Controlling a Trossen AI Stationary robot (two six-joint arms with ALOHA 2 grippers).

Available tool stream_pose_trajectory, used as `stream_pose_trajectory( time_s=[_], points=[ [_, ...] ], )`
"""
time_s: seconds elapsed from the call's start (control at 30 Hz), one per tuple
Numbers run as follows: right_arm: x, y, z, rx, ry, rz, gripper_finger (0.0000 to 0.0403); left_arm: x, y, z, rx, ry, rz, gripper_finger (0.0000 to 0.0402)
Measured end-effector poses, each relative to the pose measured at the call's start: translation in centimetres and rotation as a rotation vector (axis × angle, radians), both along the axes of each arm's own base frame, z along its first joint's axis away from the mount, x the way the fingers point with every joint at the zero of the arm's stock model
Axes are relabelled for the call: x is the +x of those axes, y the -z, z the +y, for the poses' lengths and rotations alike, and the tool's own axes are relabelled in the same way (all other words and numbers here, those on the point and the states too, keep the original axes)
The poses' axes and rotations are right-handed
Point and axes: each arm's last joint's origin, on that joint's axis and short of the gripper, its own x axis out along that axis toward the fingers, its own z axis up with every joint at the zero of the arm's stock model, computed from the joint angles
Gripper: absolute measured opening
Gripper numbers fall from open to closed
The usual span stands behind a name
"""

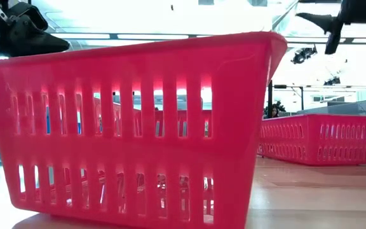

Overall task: Stack baskets on shelf by color
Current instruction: Put the middle black bin on the shelf

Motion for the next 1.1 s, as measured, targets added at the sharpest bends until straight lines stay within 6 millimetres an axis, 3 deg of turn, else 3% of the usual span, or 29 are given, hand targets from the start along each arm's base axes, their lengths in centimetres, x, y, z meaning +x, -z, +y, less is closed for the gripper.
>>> stream_pose_trajectory(
  time_s=[0.37,0.6,1.1],
  points=[
    [4.1,-5.4,1.1,-0.149,-0.074,0.286,0.0099,0.0,0.0,0.0,-0.046,-0.005,-0.002,0.0000],
    [7.5,-7.6,2.0,-0.248,-0.140,0.426,0.0099,0.0,0.0,0.0,-0.047,-0.008,-0.002,0.0000],
    [15.2,-8.3,3.9,-0.376,-0.218,0.600,0.0103,0.0,0.0,0.0,-0.044,-0.009,-0.002,0.0000]
  ],
)
